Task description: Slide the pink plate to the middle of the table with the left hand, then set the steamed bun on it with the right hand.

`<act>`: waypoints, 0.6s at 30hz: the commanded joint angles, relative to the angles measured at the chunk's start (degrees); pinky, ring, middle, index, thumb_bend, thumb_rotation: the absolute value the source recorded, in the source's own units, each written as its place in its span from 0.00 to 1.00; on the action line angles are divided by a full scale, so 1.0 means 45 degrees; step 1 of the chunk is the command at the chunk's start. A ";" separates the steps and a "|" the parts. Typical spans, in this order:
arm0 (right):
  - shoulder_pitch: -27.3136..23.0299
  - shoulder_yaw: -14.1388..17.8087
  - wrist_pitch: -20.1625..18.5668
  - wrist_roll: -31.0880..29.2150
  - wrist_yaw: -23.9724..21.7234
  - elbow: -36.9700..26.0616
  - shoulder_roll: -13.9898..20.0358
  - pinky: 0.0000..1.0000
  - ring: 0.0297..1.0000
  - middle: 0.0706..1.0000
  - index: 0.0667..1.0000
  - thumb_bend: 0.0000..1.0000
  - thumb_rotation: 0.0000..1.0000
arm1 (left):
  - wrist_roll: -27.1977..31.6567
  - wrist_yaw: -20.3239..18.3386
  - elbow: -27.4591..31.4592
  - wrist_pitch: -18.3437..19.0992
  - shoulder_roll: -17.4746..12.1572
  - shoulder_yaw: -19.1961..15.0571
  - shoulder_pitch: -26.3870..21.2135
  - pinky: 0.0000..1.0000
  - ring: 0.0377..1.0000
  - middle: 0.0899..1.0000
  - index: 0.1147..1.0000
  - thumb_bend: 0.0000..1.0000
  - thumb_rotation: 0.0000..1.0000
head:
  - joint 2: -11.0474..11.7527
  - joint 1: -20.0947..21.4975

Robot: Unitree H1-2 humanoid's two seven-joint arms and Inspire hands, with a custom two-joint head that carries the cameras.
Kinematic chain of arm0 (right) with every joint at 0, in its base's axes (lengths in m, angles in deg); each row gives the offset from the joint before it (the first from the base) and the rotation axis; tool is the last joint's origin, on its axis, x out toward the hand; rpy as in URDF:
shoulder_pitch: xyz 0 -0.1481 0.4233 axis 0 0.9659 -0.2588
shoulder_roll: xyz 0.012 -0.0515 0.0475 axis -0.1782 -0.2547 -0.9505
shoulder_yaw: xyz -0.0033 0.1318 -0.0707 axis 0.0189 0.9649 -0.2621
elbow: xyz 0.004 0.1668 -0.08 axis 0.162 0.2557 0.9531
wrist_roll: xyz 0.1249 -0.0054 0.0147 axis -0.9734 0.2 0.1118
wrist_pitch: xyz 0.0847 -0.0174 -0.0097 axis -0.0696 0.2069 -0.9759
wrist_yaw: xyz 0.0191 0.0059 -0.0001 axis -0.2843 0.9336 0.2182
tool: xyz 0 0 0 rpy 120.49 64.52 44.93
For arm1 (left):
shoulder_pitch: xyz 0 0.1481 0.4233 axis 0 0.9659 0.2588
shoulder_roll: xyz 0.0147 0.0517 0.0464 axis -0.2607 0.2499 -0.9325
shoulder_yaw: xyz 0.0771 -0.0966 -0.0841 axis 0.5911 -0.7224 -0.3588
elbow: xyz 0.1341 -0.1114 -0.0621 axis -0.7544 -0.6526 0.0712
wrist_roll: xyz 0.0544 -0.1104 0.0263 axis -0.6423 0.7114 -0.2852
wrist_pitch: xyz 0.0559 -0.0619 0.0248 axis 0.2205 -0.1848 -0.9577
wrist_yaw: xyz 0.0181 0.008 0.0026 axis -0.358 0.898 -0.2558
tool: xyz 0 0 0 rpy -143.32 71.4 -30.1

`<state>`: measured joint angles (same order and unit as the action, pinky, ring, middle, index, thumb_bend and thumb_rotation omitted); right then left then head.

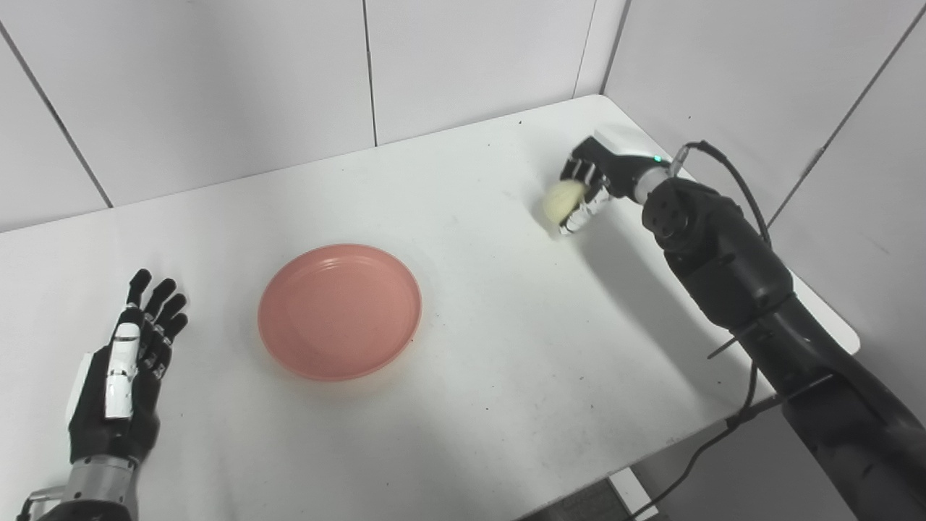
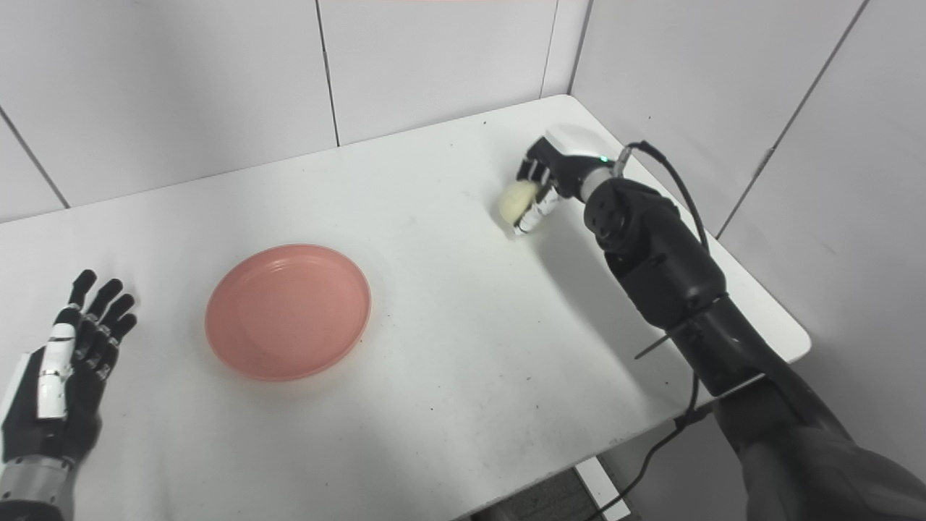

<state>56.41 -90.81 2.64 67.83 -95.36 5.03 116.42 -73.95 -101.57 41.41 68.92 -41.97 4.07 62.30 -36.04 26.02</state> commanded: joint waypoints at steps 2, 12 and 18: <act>-0.0876 0.0463 -0.0079 0.1125 -0.1217 -0.1430 0.0090 0.45 0.50 0.54 0.46 0.50 0.12 | -0.0234 0.0206 -0.0347 0.0287 0.0360 0.0270 0.0824 0.96 0.96 0.96 0.97 0.38 1.00 | 0.0011 -0.0357; -0.2122 -0.0603 -0.0063 0.1278 -0.2385 -0.2414 -0.0536 0.39 0.46 0.50 0.45 0.50 0.12 | -0.0857 0.0624 -0.0566 0.0035 0.1048 0.0793 0.0873 0.98 0.97 0.98 0.99 0.37 1.00 | -0.0070 -0.2434; -0.2832 -0.1579 0.0145 0.1054 -0.2627 -0.2360 -0.1079 0.41 0.46 0.50 0.46 0.50 0.12 | -0.1428 0.1100 -0.0660 0.0189 0.1508 0.1145 0.0803 0.97 0.97 0.98 0.98 0.36 1.00 | -0.0257 -0.3782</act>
<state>47.34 -97.88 2.16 72.63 -107.65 -4.49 110.96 -79.58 -96.47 42.02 68.57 -37.44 7.10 62.74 -37.27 9.05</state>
